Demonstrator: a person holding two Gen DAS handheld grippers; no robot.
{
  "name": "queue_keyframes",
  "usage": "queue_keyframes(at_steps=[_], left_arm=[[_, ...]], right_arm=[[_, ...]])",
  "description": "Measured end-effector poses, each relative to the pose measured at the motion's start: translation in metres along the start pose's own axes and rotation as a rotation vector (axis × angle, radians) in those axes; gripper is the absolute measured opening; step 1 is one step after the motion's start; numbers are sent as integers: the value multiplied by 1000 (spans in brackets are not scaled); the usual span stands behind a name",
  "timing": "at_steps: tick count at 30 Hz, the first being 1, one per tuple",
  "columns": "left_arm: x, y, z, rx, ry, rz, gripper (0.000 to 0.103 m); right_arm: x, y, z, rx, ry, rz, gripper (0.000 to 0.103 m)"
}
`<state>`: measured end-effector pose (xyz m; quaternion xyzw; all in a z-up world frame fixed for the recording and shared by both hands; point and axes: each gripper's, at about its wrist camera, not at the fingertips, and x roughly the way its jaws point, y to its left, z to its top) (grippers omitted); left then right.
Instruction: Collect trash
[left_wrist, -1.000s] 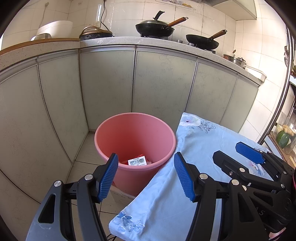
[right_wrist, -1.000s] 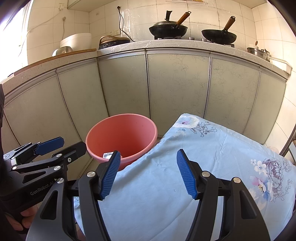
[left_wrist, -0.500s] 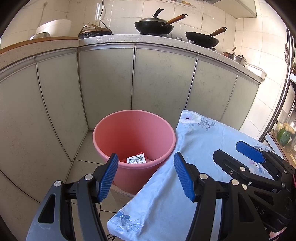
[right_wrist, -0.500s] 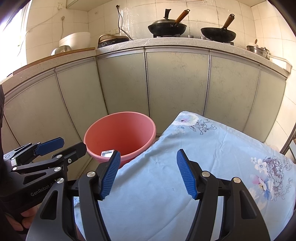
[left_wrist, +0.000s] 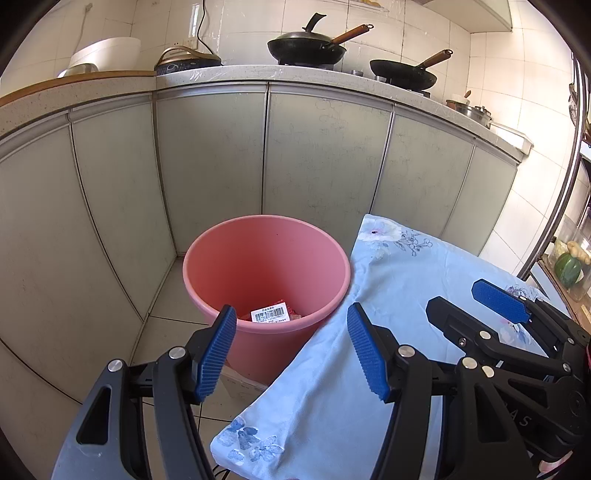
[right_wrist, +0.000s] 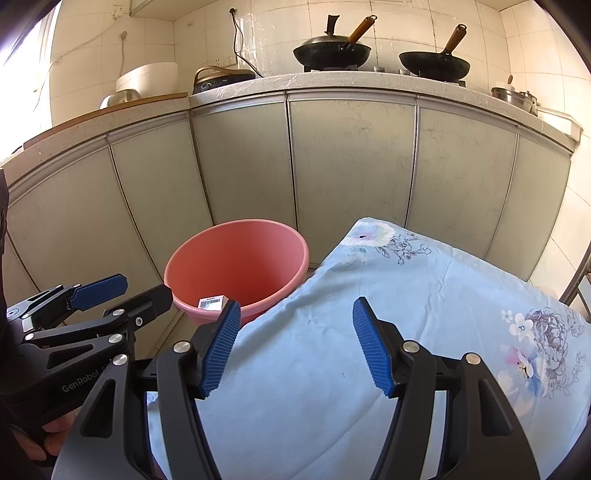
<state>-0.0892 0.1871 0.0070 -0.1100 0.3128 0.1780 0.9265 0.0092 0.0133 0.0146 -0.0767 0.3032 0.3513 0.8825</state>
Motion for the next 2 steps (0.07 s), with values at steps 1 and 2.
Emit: queue_keyframes(at_steps=[1, 2], left_arm=[[0, 0, 0, 0, 0, 0, 61], [0, 0, 0, -1, 1, -1, 61]], right_arm=[[0, 0, 0, 0, 0, 0, 64], [0, 0, 0, 0, 0, 0, 64]])
